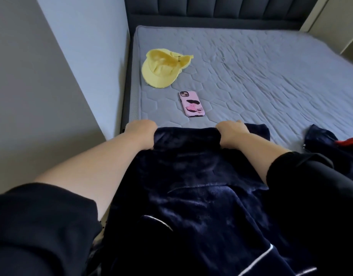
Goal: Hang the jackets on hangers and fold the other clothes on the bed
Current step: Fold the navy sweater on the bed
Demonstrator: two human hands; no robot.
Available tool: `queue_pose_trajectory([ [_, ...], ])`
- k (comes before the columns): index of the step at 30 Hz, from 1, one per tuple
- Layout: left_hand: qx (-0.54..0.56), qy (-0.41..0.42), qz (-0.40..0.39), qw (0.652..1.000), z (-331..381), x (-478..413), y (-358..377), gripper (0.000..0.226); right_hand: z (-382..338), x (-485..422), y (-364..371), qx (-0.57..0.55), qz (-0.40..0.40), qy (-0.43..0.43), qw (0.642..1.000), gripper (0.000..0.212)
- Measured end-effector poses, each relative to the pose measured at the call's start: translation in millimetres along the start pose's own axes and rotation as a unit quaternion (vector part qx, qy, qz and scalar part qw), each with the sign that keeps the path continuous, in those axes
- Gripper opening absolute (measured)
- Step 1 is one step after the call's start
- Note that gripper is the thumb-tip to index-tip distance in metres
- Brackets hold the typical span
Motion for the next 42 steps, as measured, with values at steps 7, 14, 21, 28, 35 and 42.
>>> queue_pose_trajectory([
  [7, -0.052, -0.046, 0.245, 0.967, 6.1, 19.8, -62.2, 0.03, 16.7, 28.8, -64.7, -0.026, 0.372, -0.008, 0.928, 0.024],
  [14, -0.009, -0.015, 0.334, 0.942, 24.6, 70.7, -42.5, 0.026, 31.2, 69.0, -52.2, 0.033, 0.336, -0.033, 0.941, 0.034],
  [21, 0.101, -0.004, 0.417, 0.903, 63.2, 150.7, 21.8, 0.04, 36.7, 153.9, 15.6, -0.083, 0.403, -0.088, 0.907, 0.029],
  [28, -0.008, 0.134, 0.322, 0.937, 76.6, 193.4, 35.9, 0.041, 47.9, 212.0, 49.9, -0.087, 0.412, -0.119, 0.899, 0.029],
  [35, 0.011, 0.13, 0.041, 0.991, 88.0, 212.7, 71.1, 0.034, 40.9, 250.1, 93.6, -0.051, 0.331, -0.167, 0.927, 0.029],
  [42, 0.216, 0.085, 0.209, 0.95, 73.9, 207.1, 61.5, 0.021, 37.3, 243.3, 76.1, -0.05, -0.052, -0.121, 0.99, 0.027],
])
Point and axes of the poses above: each hand's wrist, its own x-axis away from the middle knuckle, its own y-axis out of the palm, z = x × y, the point moved 2 cm from there along -x, towards the middle knuckle, and after that the axes turned 5 degrees about y, right-handed, at the moved point
